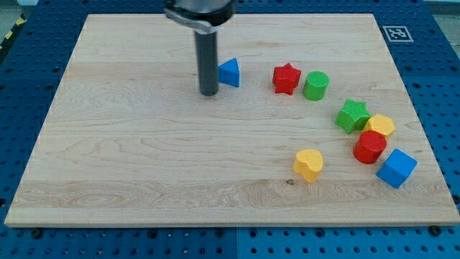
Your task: Drag the blue triangle to the left of red star
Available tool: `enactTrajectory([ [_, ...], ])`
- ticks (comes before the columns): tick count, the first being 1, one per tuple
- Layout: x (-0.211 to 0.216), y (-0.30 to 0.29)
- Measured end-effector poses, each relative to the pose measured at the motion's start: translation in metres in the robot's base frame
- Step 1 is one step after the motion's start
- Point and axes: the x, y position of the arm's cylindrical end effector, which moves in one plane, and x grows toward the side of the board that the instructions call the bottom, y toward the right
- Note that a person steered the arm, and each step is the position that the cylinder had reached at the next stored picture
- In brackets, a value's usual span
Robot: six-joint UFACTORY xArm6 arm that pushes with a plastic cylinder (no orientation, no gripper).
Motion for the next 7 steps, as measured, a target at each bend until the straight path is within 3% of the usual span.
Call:
enactTrajectory([
  [1, -0.036, -0.026],
  [2, -0.047, 0.003],
  [4, -0.027, 0.097],
  [6, -0.042, 0.093],
  [7, -0.075, 0.104],
])
